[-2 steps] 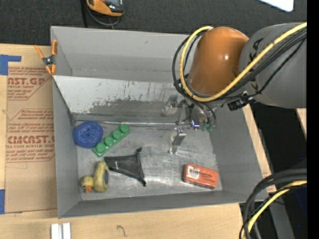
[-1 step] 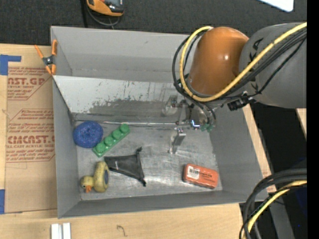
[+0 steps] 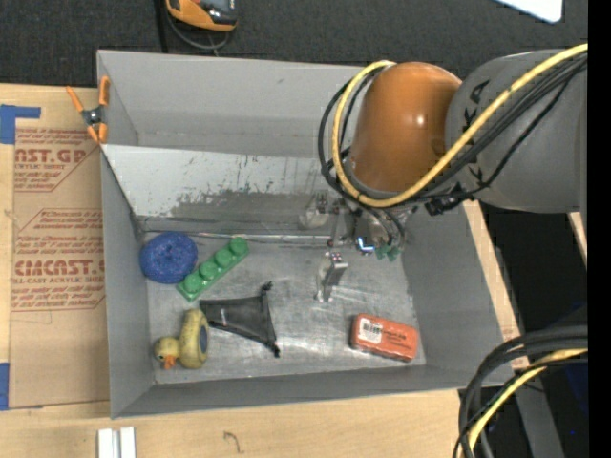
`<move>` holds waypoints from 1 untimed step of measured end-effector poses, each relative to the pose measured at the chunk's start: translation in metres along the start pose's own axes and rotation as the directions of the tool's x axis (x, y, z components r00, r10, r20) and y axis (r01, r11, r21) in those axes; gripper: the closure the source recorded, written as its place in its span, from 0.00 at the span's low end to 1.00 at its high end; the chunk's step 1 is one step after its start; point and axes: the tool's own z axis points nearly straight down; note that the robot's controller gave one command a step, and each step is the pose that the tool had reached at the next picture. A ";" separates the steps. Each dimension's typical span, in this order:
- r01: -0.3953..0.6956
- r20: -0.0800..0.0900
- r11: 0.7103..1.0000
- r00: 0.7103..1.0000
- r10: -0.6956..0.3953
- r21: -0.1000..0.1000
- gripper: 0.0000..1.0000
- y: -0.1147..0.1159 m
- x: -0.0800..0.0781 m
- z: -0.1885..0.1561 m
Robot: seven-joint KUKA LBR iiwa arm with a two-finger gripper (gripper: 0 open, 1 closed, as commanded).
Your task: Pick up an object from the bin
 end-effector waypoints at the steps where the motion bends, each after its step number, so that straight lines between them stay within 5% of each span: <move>1: 0.206 0.000 0.979 0.979 -0.206 -0.004 0.00 0.011 0.021 0.058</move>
Offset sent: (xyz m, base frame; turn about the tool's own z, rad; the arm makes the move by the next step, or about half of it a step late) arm -0.0796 0.0431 -0.1191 -0.4271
